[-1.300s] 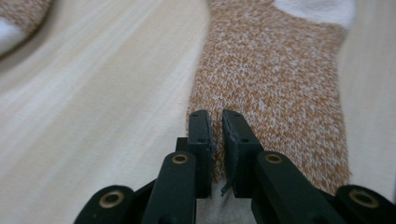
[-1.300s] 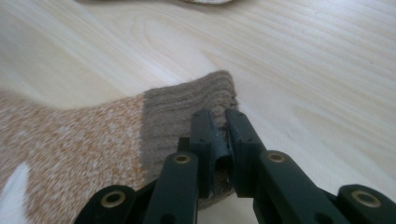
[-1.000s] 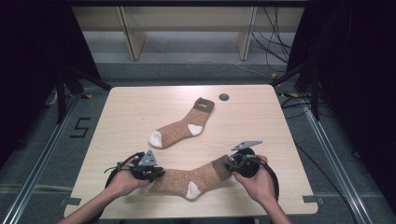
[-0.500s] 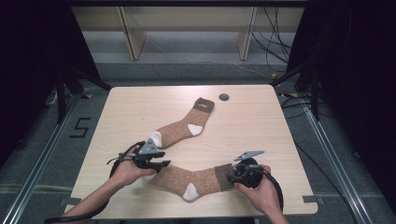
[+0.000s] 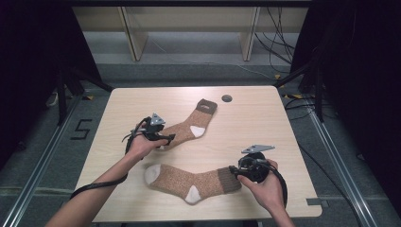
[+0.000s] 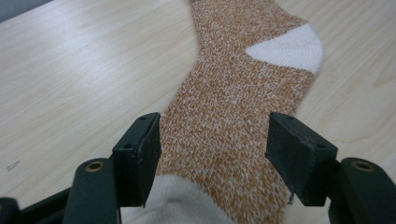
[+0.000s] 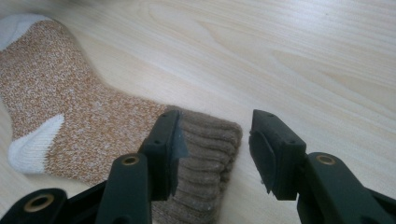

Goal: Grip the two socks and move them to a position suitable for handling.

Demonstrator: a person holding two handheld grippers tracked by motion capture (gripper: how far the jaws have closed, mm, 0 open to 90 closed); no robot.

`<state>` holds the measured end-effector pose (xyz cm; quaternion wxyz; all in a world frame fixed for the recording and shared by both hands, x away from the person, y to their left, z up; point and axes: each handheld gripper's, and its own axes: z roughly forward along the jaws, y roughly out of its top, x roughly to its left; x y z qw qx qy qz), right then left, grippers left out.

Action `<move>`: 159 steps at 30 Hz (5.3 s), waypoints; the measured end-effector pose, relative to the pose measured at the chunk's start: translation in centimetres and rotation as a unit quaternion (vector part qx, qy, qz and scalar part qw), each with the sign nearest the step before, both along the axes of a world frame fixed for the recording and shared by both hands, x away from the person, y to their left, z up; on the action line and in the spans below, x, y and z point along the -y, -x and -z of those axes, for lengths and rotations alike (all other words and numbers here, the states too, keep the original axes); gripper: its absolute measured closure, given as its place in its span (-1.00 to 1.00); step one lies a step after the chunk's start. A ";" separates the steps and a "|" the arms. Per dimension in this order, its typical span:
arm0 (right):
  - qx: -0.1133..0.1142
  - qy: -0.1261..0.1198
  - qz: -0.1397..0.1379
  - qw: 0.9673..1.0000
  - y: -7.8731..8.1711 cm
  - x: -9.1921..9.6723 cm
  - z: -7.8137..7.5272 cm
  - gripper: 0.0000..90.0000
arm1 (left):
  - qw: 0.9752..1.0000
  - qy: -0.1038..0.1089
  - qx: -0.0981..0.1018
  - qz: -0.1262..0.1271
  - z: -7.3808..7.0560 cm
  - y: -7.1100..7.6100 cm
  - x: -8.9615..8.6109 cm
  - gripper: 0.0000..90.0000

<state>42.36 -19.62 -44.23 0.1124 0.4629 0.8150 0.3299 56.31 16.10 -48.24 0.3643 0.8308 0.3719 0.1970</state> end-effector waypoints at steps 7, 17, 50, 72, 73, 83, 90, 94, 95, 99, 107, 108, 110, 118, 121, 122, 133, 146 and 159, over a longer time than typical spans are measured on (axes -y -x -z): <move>0.005 -0.010 0.007 1.000 0.0 0.3 0.5 0.18 | 0.999 0.002 -0.032 -0.004 1.7 -0.8 -0.1 -0.33; 0.000 -0.008 0.005 1.000 0.0 0.1 0.1 0.18 | 0.999 0.009 -0.043 -0.001 1.9 -0.9 -0.1 -0.11; 0.015 -0.046 0.044 0.998 -1.7 0.4 -0.1 0.09 | 0.997 0.043 0.028 0.058 -6.9 2.1 2.5 0.70; 0.054 -0.051 0.052 0.996 -3.2 0.6 -2.7 0.03 | 0.975 0.064 0.048 0.208 -12.7 12.0 3.2 0.69; 0.053 -0.053 0.049 0.996 -3.4 0.6 -2.7 0.02 | 0.974 0.063 0.043 0.214 -12.6 12.4 3.0 0.69; 0.010 -0.049 0.014 0.999 -4.6 -2.2 -1.5 -0.06 | 0.977 -0.020 -0.066 0.204 -3.9 14.8 -1.4 0.63; -0.035 -0.018 0.002 0.999 -6.7 -4.6 0.7 -0.12 | 0.979 -0.027 -0.057 0.193 -2.1 14.7 -2.4 0.25; -0.037 0.001 -0.005 0.999 -8.1 -5.2 2.0 -0.10 | 0.984 0.002 -0.032 0.175 -3.5 14.8 -3.7 -0.13; -0.040 0.001 -0.006 0.999 -8.3 -5.4 2.2 -0.08 | 0.986 0.019 -0.027 0.163 -3.9 14.8 -4.2 -0.14; -0.048 0.018 -0.018 0.999 -8.8 -5.9 2.5 0.11 | 0.989 0.011 -0.054 0.141 -3.8 14.9 -6.6 0.00; -0.055 0.041 -0.021 0.997 -9.1 -6.3 3.1 0.22 | 0.984 -0.016 -0.108 0.142 -0.5 15.5 -7.7 -0.06; -0.057 0.040 -0.023 0.997 -9.2 -6.3 3.1 0.22 | 0.984 -0.015 -0.110 0.140 -0.3 15.5 -7.5 -0.03; -0.051 0.040 -0.025 0.998 -9.2 -6.3 3.2 0.29 | 0.981 -0.028 -0.123 0.149 0.2 15.5 -7.4 0.08; -0.066 0.027 -0.034 0.997 -8.9 -6.4 3.1 0.74 | 0.985 -0.005 -0.122 0.120 0.7 15.8 -7.6 0.79; -0.061 0.031 -0.030 0.997 -8.9 -6.4 3.1 0.78 | 0.986 0.005 -0.124 0.112 0.8 15.9 -7.7 0.84; -0.067 0.026 -0.029 0.997 -8.9 -6.3 3.1 0.79 | 0.985 0.001 -0.127 0.116 0.8 15.9 -7.8 0.85; -0.062 0.006 -0.013 0.998 -8.6 -5.5 2.0 0.82 | 0.988 0.035 -0.097 0.112 -1.9 15.8 -8.2 0.89; -0.043 -0.013 -0.011 0.999 -6.2 -3.7 -1.1 0.82 | 0.990 0.052 -0.074 0.109 -4.7 14.4 -8.6 0.89; -0.042 -0.011 -0.011 0.999 -1.1 -2.1 -3.5 0.81 | 0.988 0.052 -0.091 0.110 -4.6 12.1 -8.3 0.88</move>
